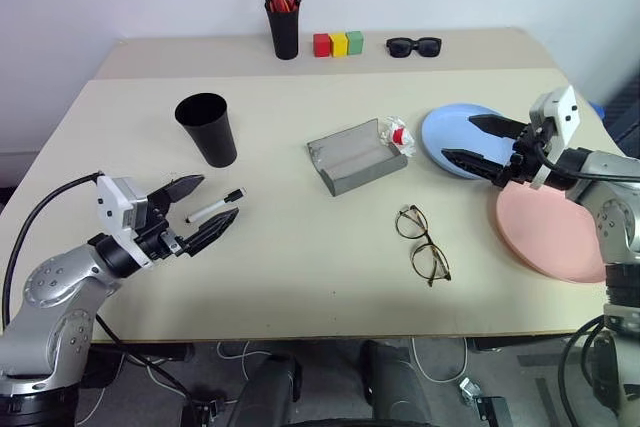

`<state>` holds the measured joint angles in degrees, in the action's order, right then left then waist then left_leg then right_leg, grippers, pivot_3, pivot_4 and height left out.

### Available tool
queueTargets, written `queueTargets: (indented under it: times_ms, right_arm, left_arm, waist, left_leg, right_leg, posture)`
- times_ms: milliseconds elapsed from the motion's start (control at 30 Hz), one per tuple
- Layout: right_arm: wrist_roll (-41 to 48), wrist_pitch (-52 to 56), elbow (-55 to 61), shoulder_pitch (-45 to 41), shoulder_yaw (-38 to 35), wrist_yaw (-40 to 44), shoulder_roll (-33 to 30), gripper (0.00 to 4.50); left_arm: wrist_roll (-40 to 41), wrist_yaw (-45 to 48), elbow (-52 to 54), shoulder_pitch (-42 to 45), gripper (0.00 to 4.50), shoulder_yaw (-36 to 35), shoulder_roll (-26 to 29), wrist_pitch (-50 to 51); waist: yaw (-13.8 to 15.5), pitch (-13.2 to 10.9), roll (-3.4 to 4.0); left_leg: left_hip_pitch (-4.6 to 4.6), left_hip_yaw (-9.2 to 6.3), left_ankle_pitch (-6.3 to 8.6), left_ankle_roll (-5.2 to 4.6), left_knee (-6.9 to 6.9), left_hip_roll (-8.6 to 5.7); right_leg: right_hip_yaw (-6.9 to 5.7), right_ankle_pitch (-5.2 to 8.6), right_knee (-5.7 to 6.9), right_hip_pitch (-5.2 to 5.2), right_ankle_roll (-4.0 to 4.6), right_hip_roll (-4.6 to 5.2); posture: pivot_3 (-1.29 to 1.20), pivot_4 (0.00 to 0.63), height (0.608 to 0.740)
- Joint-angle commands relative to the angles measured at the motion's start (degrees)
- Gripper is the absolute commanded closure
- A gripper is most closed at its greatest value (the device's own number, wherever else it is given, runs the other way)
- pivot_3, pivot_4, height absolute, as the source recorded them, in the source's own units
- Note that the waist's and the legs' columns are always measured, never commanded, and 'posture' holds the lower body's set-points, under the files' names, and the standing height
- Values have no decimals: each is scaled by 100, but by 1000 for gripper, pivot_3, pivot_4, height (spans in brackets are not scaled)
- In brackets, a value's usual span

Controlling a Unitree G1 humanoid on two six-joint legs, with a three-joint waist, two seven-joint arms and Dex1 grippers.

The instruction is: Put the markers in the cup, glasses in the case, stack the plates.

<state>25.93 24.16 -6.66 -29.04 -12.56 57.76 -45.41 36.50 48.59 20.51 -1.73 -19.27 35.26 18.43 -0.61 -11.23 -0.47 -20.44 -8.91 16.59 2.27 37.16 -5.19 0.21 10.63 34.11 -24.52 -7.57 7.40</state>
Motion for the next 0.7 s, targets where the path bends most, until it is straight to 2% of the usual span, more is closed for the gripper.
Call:
queueTargets:
  times_ms: [33,367,500,700]
  right_arm:
    - [171,46,408,93,-319,-122,-103,80]
    - [170,-127,896,546,-551,-403,-20,80]
    - [52,-327,1238,483,-297,-570,134,80]
    - [377,-80,1755,245,29,-632,417,80]
  left_arm:
    - [32,146,-63,149,0,29,147,9]
    - [-27,504,-674,857,0,293,266,12]
    - [-73,666,-971,1035,0,284,328,-57]
    - [-169,685,-1416,1334,0,151,426,-93]
  waist:
    - [2,0,0]
    - [4,0,-2]
    - [-27,-1,-1]
    - [-8,0,-2]
  left_leg:
    - [0,0,0,0,0,0]
    - [1,2,0,0,1,0]
    - [1,5,0,0,-2,1]
    - [4,15,0,0,-4,8]
  right_leg:
    - [1,0,-1,0,0,0]
    - [3,-1,-1,0,1,-3]
    - [7,-2,-2,-4,1,-5]
    - [18,-4,-2,-7,3,-13]
  posture:
    - [0,150,740]
    - [0,150,740]
    - [0,150,740]
    - [0,150,740]
